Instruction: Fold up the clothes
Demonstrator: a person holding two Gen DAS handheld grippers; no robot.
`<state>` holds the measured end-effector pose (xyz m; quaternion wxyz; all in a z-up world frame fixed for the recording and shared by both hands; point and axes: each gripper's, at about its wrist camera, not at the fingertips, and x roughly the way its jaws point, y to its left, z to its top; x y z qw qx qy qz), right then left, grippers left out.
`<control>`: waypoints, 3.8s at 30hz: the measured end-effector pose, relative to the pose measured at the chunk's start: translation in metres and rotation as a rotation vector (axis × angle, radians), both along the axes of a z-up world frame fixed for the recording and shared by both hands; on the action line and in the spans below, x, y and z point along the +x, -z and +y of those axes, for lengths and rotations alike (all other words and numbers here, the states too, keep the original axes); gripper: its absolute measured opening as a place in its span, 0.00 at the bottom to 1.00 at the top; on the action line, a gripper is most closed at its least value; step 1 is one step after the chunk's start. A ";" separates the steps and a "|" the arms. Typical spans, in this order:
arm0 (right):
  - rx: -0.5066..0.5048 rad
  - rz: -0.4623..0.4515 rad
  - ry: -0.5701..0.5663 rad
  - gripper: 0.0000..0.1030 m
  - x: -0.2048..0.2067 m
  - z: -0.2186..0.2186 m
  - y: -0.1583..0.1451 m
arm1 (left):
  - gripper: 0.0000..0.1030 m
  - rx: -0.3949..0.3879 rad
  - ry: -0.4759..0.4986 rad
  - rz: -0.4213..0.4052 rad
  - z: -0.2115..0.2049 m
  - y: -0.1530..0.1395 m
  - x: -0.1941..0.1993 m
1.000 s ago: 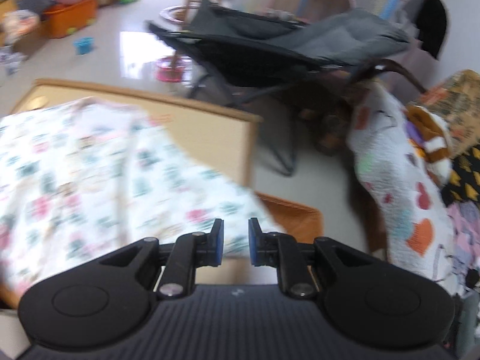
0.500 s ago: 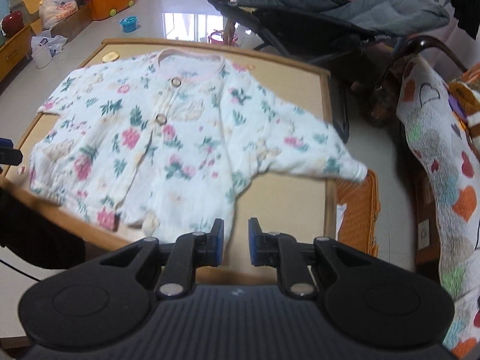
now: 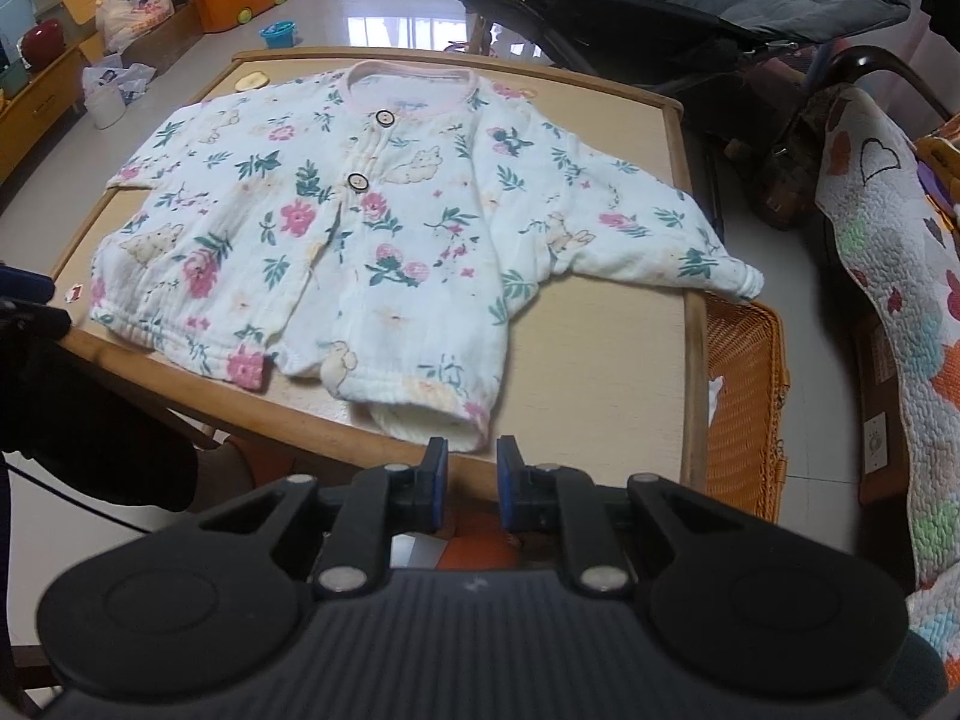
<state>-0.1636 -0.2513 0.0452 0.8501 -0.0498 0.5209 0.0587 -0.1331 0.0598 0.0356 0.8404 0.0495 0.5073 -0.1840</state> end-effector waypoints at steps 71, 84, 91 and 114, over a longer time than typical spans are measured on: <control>0.031 0.050 0.011 0.07 0.028 -0.002 0.022 | 0.36 -0.053 -0.114 -0.014 0.008 -0.002 0.012; -0.045 -0.030 -0.116 0.01 0.014 0.023 -0.029 | 0.36 -0.078 -0.129 -0.012 0.013 -0.001 0.011; -0.193 -0.048 -0.179 0.01 0.021 0.033 -0.032 | 0.36 -0.090 -0.137 -0.012 0.015 -0.001 0.011; 0.055 0.065 -0.350 0.09 0.032 0.075 -0.012 | 0.37 -0.107 -0.048 0.057 0.005 0.009 0.012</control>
